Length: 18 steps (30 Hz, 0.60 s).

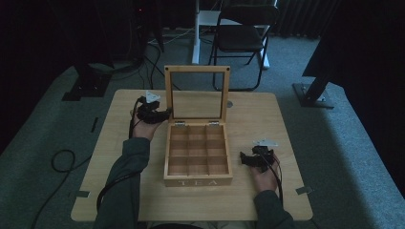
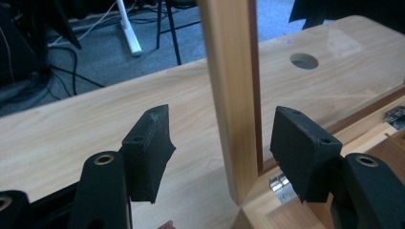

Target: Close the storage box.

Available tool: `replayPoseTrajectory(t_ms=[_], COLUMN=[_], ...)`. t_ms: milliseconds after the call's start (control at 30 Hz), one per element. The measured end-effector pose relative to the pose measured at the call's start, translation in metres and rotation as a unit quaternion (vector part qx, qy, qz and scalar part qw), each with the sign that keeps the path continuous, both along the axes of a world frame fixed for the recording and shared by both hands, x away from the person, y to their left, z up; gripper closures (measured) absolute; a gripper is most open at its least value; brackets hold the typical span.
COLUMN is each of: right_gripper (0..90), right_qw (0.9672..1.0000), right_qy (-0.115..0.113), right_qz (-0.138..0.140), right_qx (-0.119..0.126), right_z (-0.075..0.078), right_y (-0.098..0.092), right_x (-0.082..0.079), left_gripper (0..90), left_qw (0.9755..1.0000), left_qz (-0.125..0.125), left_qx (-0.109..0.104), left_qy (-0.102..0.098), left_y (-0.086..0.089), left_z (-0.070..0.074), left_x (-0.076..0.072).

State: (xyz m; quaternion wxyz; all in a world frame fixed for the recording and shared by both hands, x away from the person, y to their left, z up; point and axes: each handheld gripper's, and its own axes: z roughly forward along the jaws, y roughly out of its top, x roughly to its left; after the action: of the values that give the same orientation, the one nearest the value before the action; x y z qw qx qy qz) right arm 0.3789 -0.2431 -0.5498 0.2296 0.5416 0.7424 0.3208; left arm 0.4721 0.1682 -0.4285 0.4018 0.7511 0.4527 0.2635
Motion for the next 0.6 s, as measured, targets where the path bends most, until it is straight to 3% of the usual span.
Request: replayPoseTrajectory(t_ms=[433,600], right_gripper=[14.7,14.6], right_qw=[1.0000,1.0000], right_qy=[0.000,0.000], right_qz=[-0.001,-0.001], right_qx=[0.000,0.000], right_z=[0.000,0.000], right_y=[0.000,0.000], right_x=[0.000,0.000], left_gripper=[40.5,42.8], left_qw=[0.9998,0.9996], left_qz=[-0.012,-0.005], left_qx=[-0.017,-0.026], left_qy=[0.001,0.005], left_y=[-0.020,-0.022], left_z=[0.010,0.012], left_x=[0.022,0.027])
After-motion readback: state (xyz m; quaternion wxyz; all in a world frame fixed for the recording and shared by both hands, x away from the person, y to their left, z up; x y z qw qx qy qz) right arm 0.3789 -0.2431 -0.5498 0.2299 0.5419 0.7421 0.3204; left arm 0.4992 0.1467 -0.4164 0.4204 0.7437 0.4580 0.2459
